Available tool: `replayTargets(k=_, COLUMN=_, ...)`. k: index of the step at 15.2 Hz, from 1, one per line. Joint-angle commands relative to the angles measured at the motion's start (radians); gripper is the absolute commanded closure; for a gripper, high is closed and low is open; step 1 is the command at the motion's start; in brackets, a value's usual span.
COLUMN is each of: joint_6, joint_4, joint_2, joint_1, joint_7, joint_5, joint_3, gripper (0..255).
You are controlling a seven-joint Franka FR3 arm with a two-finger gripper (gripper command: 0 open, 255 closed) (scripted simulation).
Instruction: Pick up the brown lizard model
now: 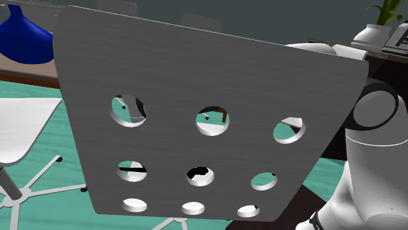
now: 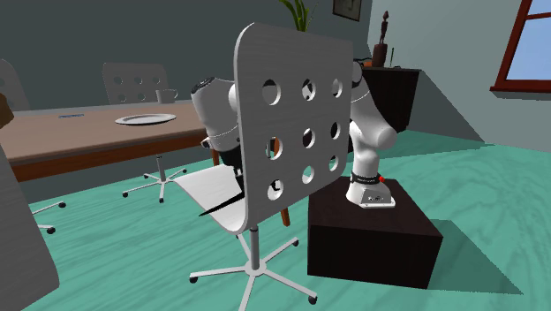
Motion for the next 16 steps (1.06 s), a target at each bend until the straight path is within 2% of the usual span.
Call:
replayTargets(k=1, joint_6=-0.018, joint_4=0.013, joint_2=-0.004, joint_1=0.0, joint_7=-0.002, joint_5=0.002, joint_3=0.001, gripper=255)
replayTargets(k=14, joint_6=-0.186, joint_4=0.172, joint_2=-0.017, joint_1=0.016, joint_7=-0.006, joint_5=0.008, joint_3=0.007, gripper=255)
replayTargets(k=16, joint_6=-0.188, joint_4=0.174, joint_2=-0.016, joint_1=0.016, joint_7=-0.006, joint_5=0.008, joint_3=0.007, gripper=255)
